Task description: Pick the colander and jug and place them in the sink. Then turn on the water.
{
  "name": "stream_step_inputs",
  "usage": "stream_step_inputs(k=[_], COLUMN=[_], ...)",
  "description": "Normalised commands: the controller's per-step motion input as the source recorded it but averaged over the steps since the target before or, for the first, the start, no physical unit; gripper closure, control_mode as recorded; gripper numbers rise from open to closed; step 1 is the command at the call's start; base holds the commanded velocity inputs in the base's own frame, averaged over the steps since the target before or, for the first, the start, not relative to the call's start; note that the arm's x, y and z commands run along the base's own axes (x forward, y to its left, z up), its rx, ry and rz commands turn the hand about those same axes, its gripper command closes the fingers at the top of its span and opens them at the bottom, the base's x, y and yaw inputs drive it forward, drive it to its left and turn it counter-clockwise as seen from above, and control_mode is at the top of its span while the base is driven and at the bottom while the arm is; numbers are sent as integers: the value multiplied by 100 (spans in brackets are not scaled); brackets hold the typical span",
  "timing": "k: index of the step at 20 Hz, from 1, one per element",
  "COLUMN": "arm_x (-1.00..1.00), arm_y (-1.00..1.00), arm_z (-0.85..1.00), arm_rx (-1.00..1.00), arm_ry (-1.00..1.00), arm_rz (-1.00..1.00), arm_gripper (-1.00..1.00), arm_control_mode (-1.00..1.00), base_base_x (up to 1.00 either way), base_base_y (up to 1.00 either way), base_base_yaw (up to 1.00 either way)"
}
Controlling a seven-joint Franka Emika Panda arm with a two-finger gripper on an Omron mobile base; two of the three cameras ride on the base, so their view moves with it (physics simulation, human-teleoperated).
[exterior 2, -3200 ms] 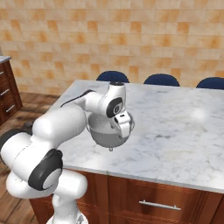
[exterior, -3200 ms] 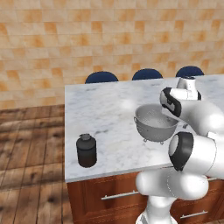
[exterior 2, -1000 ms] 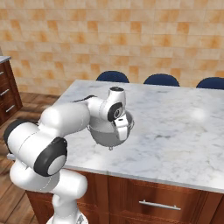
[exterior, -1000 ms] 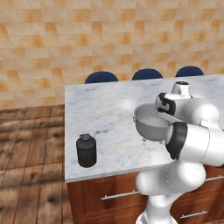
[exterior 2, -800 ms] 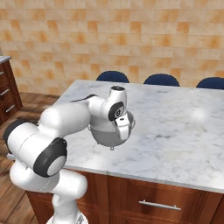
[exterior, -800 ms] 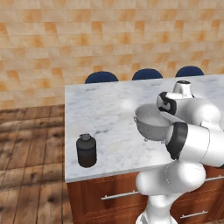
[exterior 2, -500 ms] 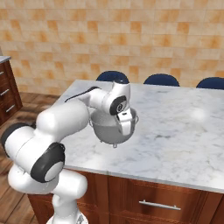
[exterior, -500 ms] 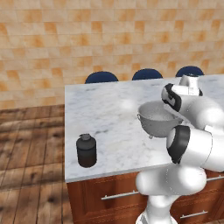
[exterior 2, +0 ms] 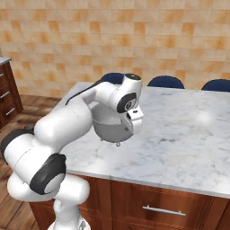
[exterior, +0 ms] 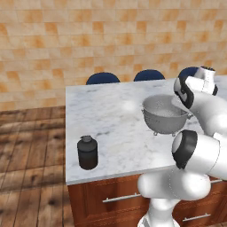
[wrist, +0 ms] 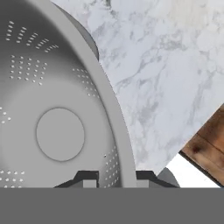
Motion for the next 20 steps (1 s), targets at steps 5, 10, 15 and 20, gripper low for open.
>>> stream_step_inputs(k=[5, 10, 15, 20], arm_x=[-30, -35, -10, -13], arm_y=[0, 1, 15, 16], arm_z=[57, 16, 6, 37], arm_rx=[-1, 1, 0, 1], arm_ry=[6, -3, -24, -18], arm_rz=[36, 20, -3, -6], arm_gripper=[100, 100, 100, 100], arm_control_mode=[-100, -100, -100, -100], base_base_x=[0, 0, 0, 0], base_base_y=[0, 0, 0, 0], base_base_yaw=[0, 0, 0, 0])
